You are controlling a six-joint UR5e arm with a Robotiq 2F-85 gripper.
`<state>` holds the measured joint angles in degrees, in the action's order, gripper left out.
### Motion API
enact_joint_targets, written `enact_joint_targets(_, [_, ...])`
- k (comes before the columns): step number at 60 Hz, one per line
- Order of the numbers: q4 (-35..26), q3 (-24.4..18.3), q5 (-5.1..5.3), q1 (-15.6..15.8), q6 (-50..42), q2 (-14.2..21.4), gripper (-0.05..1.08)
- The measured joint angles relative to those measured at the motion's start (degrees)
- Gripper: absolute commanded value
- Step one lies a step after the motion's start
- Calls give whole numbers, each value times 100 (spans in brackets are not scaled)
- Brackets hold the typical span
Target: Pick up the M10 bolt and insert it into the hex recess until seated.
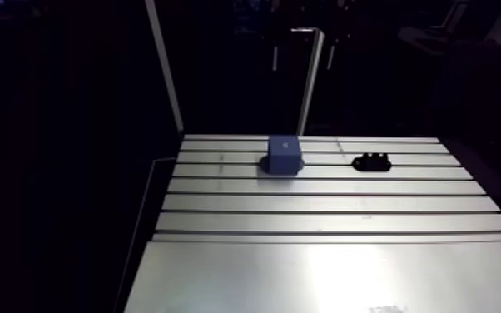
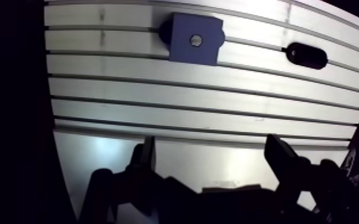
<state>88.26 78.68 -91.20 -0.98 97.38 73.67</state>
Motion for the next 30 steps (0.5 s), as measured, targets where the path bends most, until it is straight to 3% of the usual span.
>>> enact_joint_targets(30, [-375,307,-30,-141,38,1008,1])
